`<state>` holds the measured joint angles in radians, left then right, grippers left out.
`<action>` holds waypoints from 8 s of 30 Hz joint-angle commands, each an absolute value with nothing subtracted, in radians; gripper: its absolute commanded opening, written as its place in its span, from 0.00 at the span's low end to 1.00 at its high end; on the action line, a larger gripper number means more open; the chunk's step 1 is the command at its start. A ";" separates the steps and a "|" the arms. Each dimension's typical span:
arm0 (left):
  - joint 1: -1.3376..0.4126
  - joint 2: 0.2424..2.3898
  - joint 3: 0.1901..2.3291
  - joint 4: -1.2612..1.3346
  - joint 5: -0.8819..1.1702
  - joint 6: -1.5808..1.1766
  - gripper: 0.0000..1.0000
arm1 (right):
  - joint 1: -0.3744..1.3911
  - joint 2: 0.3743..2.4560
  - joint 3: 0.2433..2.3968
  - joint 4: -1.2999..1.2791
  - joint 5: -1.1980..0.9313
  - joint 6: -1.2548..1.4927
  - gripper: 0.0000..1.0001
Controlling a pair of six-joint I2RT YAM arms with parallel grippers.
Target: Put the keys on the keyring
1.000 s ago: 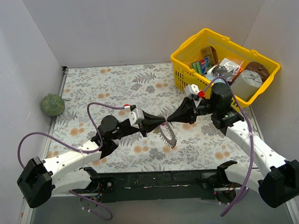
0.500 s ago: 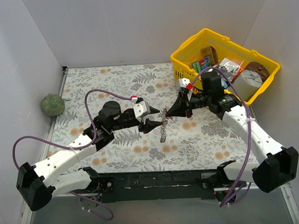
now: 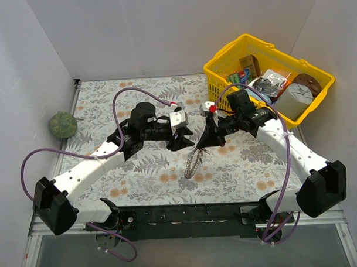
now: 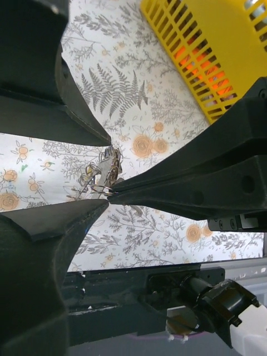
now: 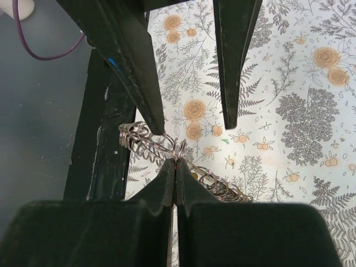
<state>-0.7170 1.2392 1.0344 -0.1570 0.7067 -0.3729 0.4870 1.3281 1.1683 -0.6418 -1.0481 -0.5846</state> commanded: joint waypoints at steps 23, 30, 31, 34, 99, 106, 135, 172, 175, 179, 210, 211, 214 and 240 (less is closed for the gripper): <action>-0.709 1.313 1.105 -0.233 0.816 -0.336 0.00 | 0.497 1.310 1.187 -0.627 -1.081 -0.601 0.01; -0.703 1.221 0.964 -0.005 0.756 -0.455 0.00 | 0.497 1.269 1.166 -0.537 -1.046 -0.537 0.11; -0.703 1.212 0.947 0.067 0.746 -0.474 0.00 | 0.497 1.258 1.149 -0.516 -1.043 -0.507 0.16; -0.701 1.177 0.872 0.182 0.727 -0.544 0.00 | 0.491 1.213 1.124 -0.416 -1.014 -0.433 0.31; -0.699 1.058 0.673 0.552 0.805 -0.647 0.00 | 0.440 1.209 1.114 -0.370 -1.281 -0.448 0.39; -0.699 1.065 0.669 0.575 0.810 -0.660 0.00 | 0.462 1.193 1.069 -0.210 -1.295 -0.325 0.42; -0.700 1.048 0.666 0.572 0.802 -0.655 0.00 | 0.488 1.249 1.108 -0.360 -1.224 -0.419 0.01; -0.692 1.028 0.670 0.542 0.784 -0.624 0.00 | 0.457 1.189 1.054 -0.376 -1.189 -0.463 0.38; -0.692 1.029 0.670 0.541 0.788 -0.626 0.00 | 0.453 1.154 1.028 -0.284 -1.206 -0.404 0.45; -0.692 1.032 0.669 0.548 0.790 -0.630 0.00 | 0.453 1.144 1.017 -0.215 -1.218 -0.341 0.46; -0.693 1.023 0.661 0.555 0.782 -0.632 0.00 | 0.502 1.204 1.003 -0.196 -1.210 -0.319 0.01; -0.692 1.023 0.660 0.557 0.782 -0.634 0.00 | 0.500 1.206 1.002 -0.199 -1.210 -0.325 0.01; -0.692 1.023 0.660 0.564 0.782 -0.637 0.00 | 0.500 1.210 0.996 -0.219 -1.212 -0.348 0.01; -0.692 1.022 0.669 0.554 0.808 -0.643 0.00 | 0.456 1.111 0.997 -0.250 -1.242 -0.417 0.44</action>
